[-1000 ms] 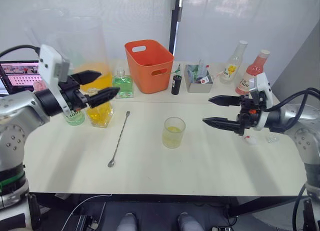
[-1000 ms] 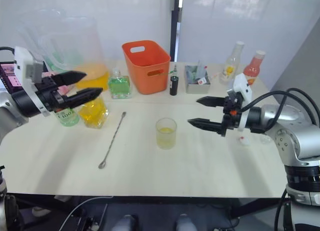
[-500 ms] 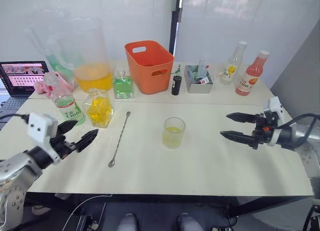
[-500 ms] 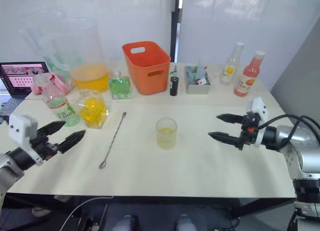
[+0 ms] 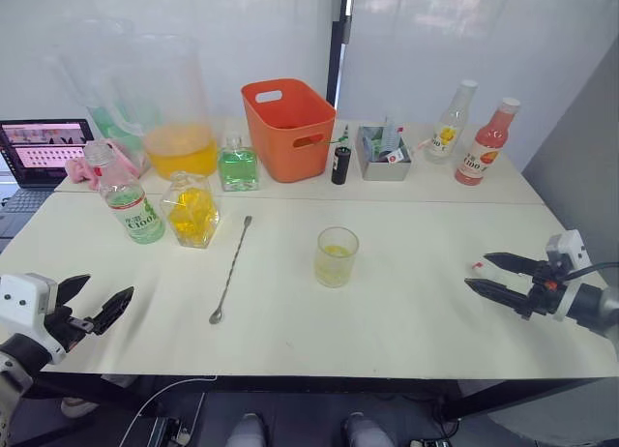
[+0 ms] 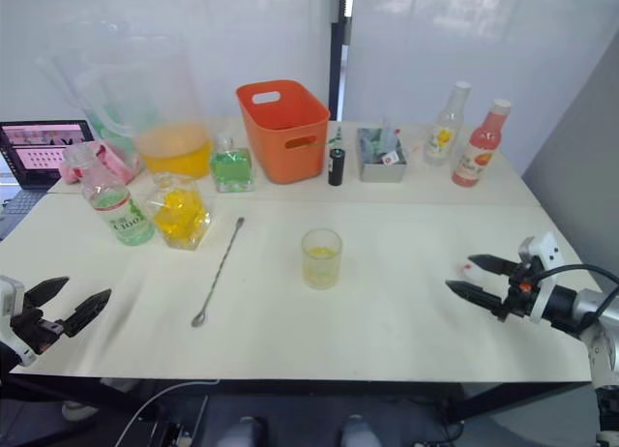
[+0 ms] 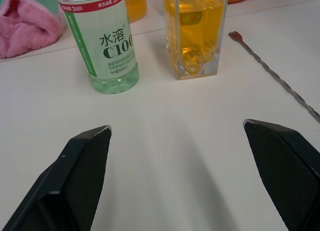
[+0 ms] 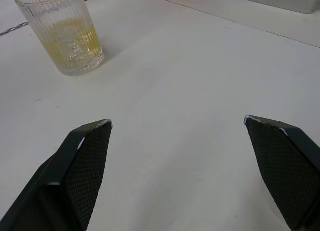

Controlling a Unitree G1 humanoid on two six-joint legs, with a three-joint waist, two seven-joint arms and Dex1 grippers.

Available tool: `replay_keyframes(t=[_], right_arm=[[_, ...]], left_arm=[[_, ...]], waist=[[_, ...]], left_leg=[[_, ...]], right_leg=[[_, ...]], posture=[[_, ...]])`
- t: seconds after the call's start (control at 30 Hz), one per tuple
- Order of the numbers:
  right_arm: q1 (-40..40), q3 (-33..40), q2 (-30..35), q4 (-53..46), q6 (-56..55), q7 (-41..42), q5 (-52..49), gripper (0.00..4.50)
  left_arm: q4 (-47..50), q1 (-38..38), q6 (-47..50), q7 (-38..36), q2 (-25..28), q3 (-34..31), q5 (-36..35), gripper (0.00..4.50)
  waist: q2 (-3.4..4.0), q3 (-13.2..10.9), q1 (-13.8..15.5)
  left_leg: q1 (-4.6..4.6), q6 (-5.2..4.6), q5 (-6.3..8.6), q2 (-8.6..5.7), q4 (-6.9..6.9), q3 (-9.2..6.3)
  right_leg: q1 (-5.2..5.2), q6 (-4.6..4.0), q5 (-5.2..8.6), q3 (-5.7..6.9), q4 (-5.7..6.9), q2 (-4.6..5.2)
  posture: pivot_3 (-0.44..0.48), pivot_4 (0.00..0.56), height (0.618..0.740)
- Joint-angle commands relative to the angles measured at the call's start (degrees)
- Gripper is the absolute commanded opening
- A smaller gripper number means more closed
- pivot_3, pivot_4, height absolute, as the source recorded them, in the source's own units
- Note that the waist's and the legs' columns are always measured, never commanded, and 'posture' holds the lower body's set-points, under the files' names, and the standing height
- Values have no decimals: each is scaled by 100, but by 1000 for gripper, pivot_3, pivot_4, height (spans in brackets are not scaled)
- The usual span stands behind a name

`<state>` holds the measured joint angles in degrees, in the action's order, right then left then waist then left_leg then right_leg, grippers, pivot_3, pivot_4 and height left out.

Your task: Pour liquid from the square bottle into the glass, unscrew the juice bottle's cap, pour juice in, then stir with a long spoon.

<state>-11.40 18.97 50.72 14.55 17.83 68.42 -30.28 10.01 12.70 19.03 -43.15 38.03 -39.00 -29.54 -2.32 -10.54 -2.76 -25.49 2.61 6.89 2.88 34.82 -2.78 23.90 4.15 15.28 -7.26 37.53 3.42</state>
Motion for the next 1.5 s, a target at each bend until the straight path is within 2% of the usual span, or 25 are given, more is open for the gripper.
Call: replay_keyframes(t=[0.03, 0.13, 0.37, 0.53, 0.77, 0.97, 1.2, 1.43, 1.5], right_arm=[[69, 237, 74, -193, -45, -41, -45, 4500], [95, 251, 76, -311, -6, -100, -72, 4500], [227, 256, 16, -1009, 181, -212, -263, 4500], [510, 249, 112, -2159, 784, -201, -719, 4500], [864, 230, 220, -3439, 1466, -318, -1181, 4500], [983, 353, 263, -3845, 1642, -485, -1299, 4500], [1092, 541, 278, -4223, 1867, -759, -1430, 4500], [1161, 604, 299, -4351, 1941, -881, -1464, 4500], [1201, 593, 288, -4356, 1911, -892, -1435, 4500]], left_arm=[[262, 72, -89, 105, -49, -92, -68, 4474], [330, 53, -134, 176, -125, 32, -17, 4474], [1025, -278, 318, 963, -499, 692, -9, 4474], [1611, -855, 1039, 1867, -947, 1618, 94, 4474], [1793, -1380, 1928, 2887, -1418, 2632, 563, 4474], [1491, -1933, 2872, 3395, -1669, 3118, 742, 4474], [1209, -2237, 3610, 3651, -1771, 3543, 1068, 2292], [1144, -2309, 3610, 3372, -1676, 3631, 1130, 42], [1144, -2271, 3531, 3040, -1547, 3669, 1018, 42]], waist=[[0, 0, -9], [1, 0, -19], [1, 1, 18], [2, 1, 30], [1, 3, 10], [-1, 3, 45], [9, 11, 39], [11, 16, 75], [12, 17, 77]], left_leg=[[0, 0, 0, 0, 0, 0], [1, 0, 0, 0, 0, 1], [-1, -1, -1, -1, 3, 0], [5, -2, -1, -3, 8, -3], [32, -2, -1, -4, 3, -14], [30, 5, 3, -9, 7, -17], [29, 0, 1, -10, 4, -19], [29, 26, 17, -14, 6, -19], [29, 28, 18, -14, 5, -20]], right_leg=[[0, 0, 0, 0, 0, 0], [1, 0, 0, -1, 1, 0], [-4, 2, 0, -1, -1, 0], [-22, 9, -1, 0, -5, 0], [-72, 20, -6, 5, -47, -3], [-76, 22, -7, 7, -52, -1], [-79, 26, -10, 7, -59, 0], [-87, 29, -12, 7, -75, 3], [-86, 29, -12, 7, -75, 3]], posture=[[0, 150, 740], [0, 150, 740], [0, 150, 740], [0, 150, 740], [0, 150, 740], [0, 150, 740], [0, 150, 740], [0, 150, 740], [0, 150, 740]])
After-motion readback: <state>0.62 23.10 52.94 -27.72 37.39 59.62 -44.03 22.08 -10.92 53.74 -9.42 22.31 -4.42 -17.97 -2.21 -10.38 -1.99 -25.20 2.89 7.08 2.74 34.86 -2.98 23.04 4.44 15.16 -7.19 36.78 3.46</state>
